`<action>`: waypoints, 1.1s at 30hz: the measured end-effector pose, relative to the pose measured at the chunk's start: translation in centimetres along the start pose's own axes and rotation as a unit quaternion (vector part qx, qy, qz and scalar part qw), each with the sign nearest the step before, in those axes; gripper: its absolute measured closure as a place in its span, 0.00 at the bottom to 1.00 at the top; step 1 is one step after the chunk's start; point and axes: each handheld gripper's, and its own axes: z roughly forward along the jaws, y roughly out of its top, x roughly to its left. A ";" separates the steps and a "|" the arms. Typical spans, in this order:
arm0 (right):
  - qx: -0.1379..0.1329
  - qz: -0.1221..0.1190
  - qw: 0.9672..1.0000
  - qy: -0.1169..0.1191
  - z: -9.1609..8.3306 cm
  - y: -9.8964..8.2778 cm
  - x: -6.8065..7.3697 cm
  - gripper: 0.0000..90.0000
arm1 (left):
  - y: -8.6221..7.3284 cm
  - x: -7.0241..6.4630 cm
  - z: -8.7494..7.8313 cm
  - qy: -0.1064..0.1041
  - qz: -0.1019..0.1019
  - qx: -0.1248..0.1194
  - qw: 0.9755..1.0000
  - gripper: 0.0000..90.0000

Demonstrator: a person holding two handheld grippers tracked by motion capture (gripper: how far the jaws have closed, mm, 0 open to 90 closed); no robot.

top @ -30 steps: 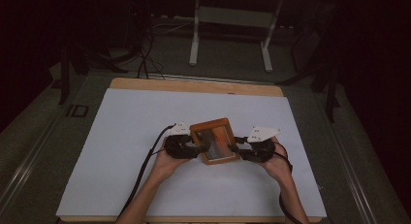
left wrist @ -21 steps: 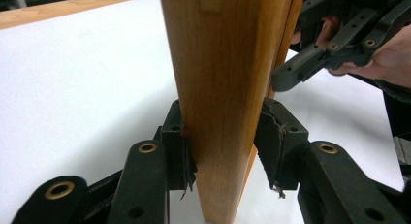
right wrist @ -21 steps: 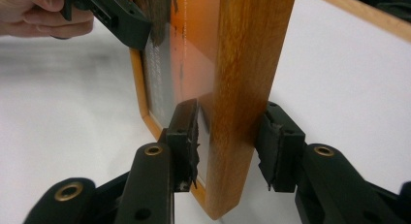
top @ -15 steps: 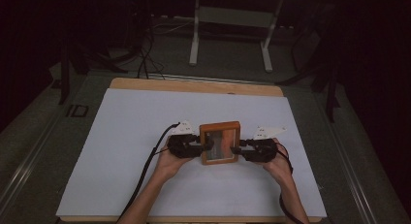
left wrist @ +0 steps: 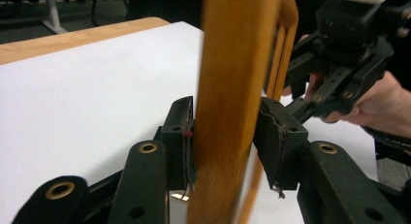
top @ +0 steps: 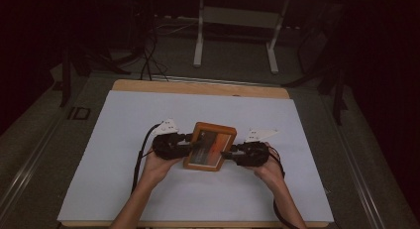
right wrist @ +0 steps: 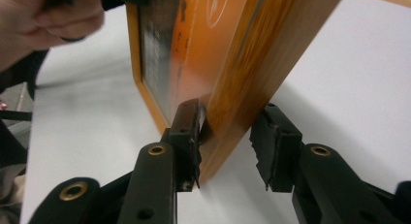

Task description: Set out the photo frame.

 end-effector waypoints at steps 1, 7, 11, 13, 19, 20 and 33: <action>0.002 0.001 1.000 0.000 0.3 0.0 0.1 0.71 | 0.0 -0.1 -0.1 0.004 0.001 0.002 1.000 0.67; 0.001 0.021 1.000 0.017 1.2 -0.2 0.3 0.72 | -0.5 0.3 -0.9 0.005 -0.013 0.001 1.000 0.67; -0.009 0.032 0.999 0.030 1.2 0.1 0.6 0.73 | -0.8 0.6 -1.7 -0.004 -0.029 -0.009 1.000 0.67; -0.013 0.036 0.999 0.037 1.2 0.2 0.7 0.73 | -1.1 0.8 -2.0 -0.009 -0.037 -0.015 0.999 0.67; -0.012 0.045 0.998 0.047 1.5 0.6 1.3 0.75 | -2.1 1.3 -2.7 -0.021 -0.063 -0.021 0.998 0.66; -0.013 0.046 0.998 0.048 1.5 0.6 1.3 0.75 | -2.3 1.5 -2.8 -0.023 -0.067 -0.021 0.997 0.66; -0.012 0.066 0.997 0.048 1.7 0.5 1.1 0.75 | -3.3 2.1 -2.2 -0.026 -0.094 -0.014 0.995 0.65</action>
